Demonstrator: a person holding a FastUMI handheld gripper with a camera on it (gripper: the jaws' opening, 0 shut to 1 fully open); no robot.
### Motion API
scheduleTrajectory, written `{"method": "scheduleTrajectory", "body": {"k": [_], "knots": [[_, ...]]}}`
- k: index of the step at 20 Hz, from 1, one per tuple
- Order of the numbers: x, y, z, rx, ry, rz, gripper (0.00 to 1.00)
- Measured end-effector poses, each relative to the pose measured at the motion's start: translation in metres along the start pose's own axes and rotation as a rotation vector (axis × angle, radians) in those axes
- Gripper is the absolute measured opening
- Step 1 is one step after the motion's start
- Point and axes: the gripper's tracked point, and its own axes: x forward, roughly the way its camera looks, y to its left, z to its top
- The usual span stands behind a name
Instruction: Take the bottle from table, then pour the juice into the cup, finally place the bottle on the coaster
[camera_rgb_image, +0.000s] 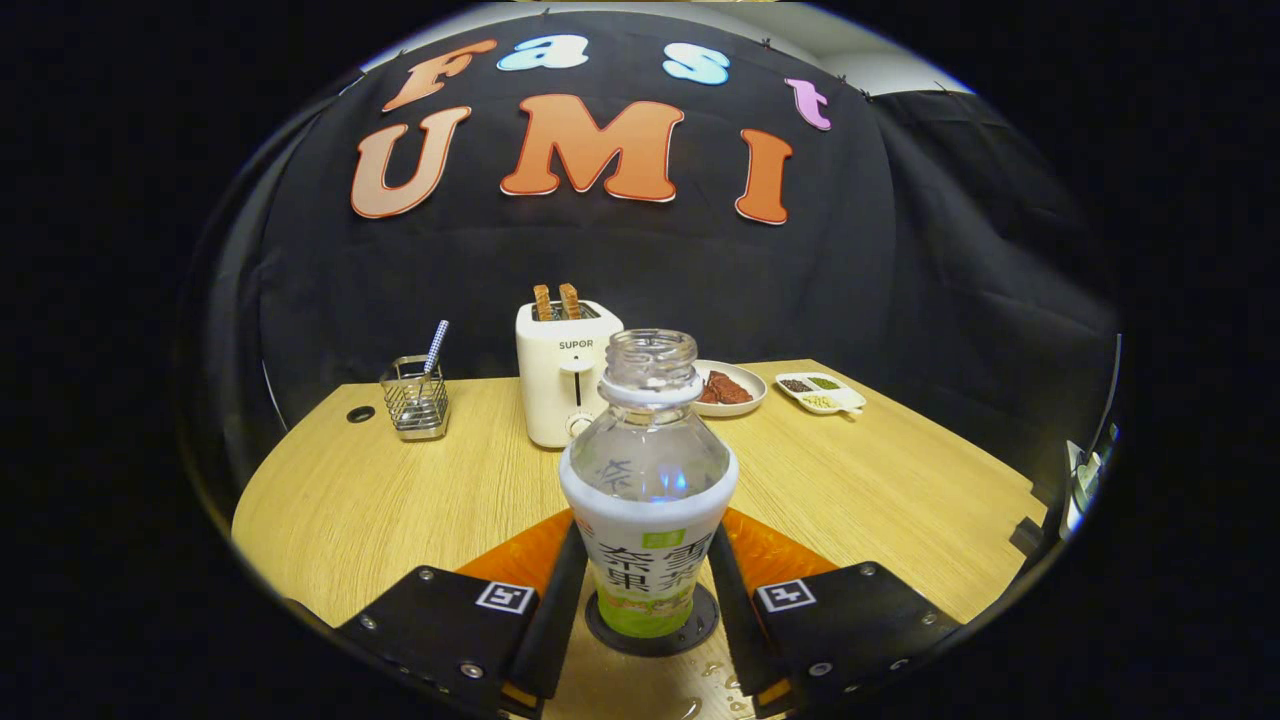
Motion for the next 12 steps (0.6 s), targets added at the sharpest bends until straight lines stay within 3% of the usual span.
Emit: {"method": "scheduleTrajectory", "body": {"k": [5,6,7,8,12], "knots": [[-0.005,-0.005,0.005,0.022,-0.003,-0.006,0.71],[-0.006,-0.008,0.006,0.024,-0.006,-0.013,0.74],[-0.008,-0.009,0.006,0.028,-0.008,-0.016,0.89],[-0.011,-0.008,0.008,0.034,-0.009,-0.01,0.95],[-0.028,-0.01,0.021,0.071,-0.028,0.015,0.97]]}}
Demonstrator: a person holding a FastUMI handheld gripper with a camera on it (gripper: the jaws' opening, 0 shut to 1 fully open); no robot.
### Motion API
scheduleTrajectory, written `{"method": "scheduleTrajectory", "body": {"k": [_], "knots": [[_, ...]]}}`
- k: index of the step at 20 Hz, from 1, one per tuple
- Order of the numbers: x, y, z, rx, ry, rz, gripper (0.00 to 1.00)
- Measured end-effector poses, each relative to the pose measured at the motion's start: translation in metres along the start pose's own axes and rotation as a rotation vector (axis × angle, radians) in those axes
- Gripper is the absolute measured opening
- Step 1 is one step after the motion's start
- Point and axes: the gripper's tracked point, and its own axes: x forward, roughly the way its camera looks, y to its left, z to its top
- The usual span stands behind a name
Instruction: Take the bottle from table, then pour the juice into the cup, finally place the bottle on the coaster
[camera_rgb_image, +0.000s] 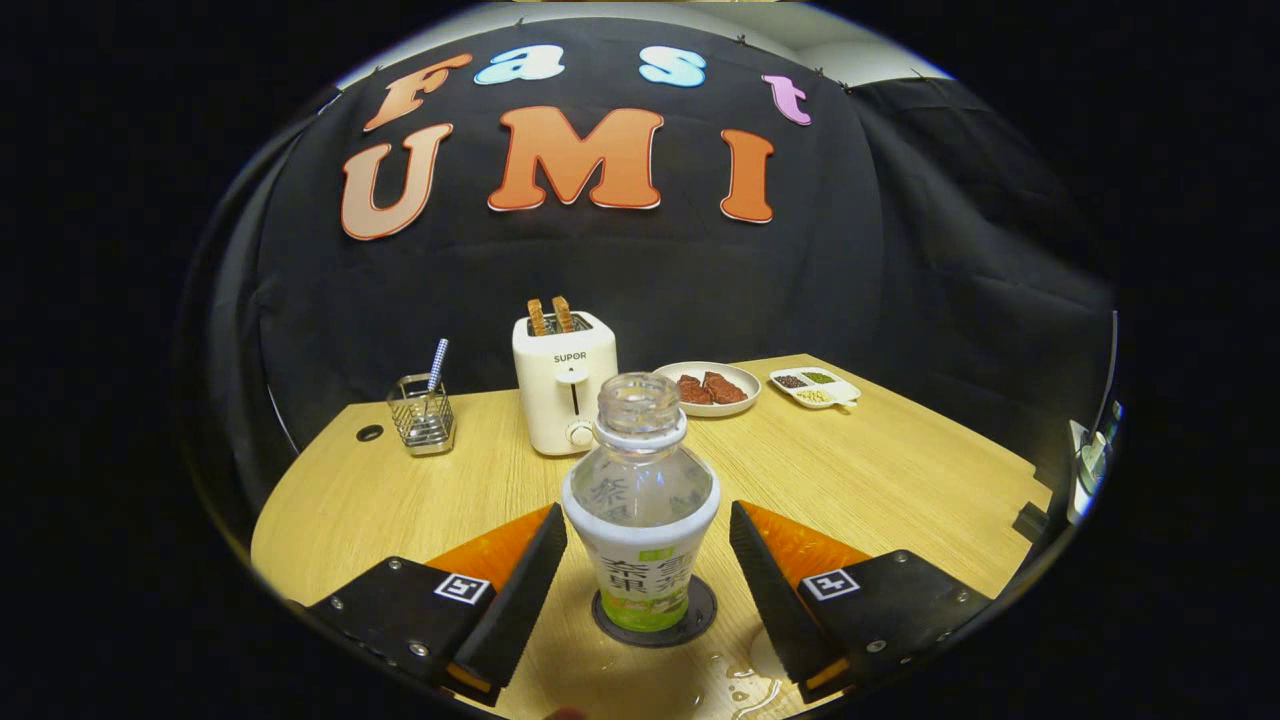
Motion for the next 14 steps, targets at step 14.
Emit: {"method": "scheduleTrajectory", "body": {"k": [14], "knots": [[-0.164,0.043,0.113,0.066,-0.273,0.19,0.97]]}}
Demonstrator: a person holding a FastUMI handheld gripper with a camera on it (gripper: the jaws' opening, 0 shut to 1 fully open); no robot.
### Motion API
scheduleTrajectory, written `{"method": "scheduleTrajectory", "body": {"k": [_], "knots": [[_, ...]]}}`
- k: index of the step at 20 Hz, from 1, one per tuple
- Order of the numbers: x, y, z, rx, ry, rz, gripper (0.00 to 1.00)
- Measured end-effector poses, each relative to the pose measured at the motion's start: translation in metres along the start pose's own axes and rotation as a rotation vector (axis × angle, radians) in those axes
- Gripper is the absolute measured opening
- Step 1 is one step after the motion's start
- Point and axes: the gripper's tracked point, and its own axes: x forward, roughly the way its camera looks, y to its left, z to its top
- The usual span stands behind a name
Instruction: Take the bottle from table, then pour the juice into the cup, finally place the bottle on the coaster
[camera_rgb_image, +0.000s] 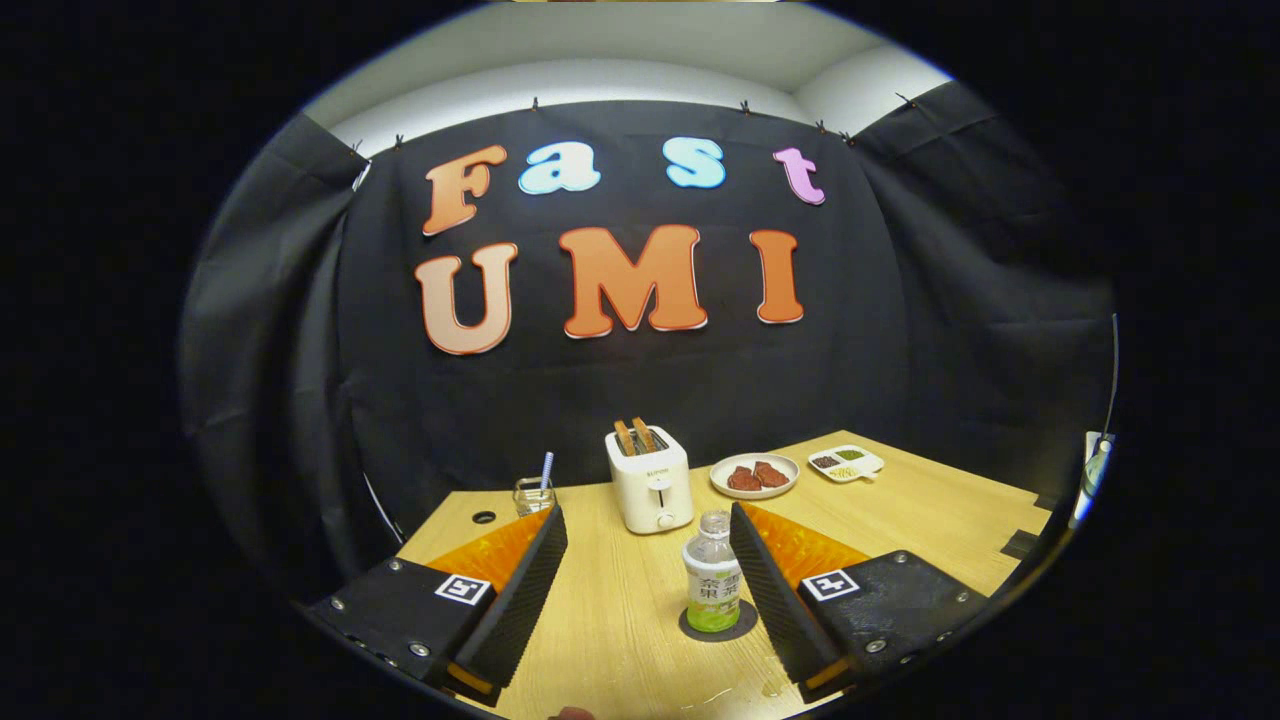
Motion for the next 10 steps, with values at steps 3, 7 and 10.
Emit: {"method": "scheduleTrajectory", "body": {"k": [3,7,10], "knots": [[-0.037,0.014,0.023,-0.005,-0.054,0.04,0.97],[-0.072,0.034,0.034,-0.007,-0.082,0.102,0.97],[-0.09,0.047,0.041,-0.028,-0.113,0.149,0.97]]}}
